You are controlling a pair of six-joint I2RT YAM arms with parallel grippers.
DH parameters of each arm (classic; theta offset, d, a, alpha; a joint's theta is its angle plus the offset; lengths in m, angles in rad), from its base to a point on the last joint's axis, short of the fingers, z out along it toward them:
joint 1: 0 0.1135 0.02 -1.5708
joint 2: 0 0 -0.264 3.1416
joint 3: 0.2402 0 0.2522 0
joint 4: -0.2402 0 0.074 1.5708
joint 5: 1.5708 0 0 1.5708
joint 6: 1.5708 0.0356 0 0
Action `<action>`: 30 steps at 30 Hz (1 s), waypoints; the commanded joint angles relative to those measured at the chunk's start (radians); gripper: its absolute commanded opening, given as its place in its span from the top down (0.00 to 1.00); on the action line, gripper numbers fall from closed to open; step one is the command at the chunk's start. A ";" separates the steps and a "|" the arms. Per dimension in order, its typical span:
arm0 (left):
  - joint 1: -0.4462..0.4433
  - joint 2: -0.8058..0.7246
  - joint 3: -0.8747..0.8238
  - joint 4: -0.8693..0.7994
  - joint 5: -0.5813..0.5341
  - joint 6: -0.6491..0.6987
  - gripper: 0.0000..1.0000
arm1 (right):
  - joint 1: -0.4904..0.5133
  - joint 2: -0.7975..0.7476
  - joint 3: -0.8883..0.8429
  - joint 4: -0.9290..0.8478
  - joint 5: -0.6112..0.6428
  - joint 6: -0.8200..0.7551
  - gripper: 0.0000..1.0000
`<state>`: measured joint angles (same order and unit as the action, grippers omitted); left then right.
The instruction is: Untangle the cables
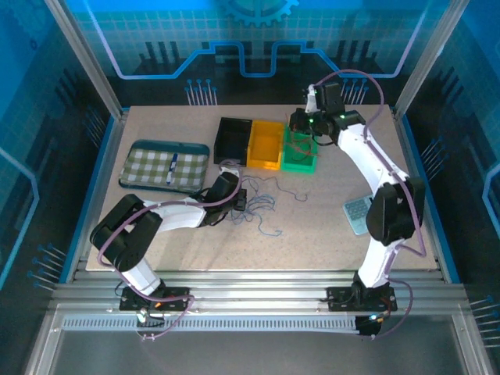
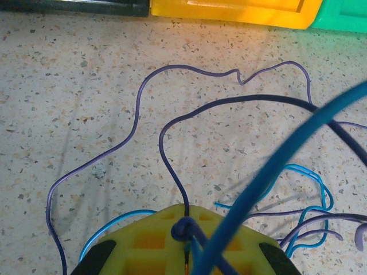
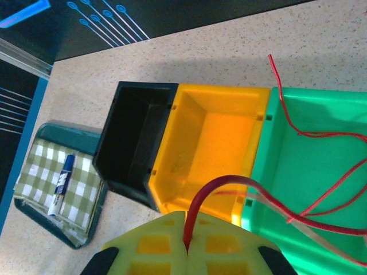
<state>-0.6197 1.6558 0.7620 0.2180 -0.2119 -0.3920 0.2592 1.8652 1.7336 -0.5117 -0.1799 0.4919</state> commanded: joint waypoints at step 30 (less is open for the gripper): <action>0.000 0.025 0.069 -0.057 -0.017 -0.014 1.00 | -0.093 0.486 0.333 -0.105 0.065 0.065 1.00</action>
<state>-0.6197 1.6680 0.7998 0.1833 -0.2127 -0.3943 0.1883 2.3123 2.0113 -0.5823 -0.1570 0.5499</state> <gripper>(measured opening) 0.068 0.050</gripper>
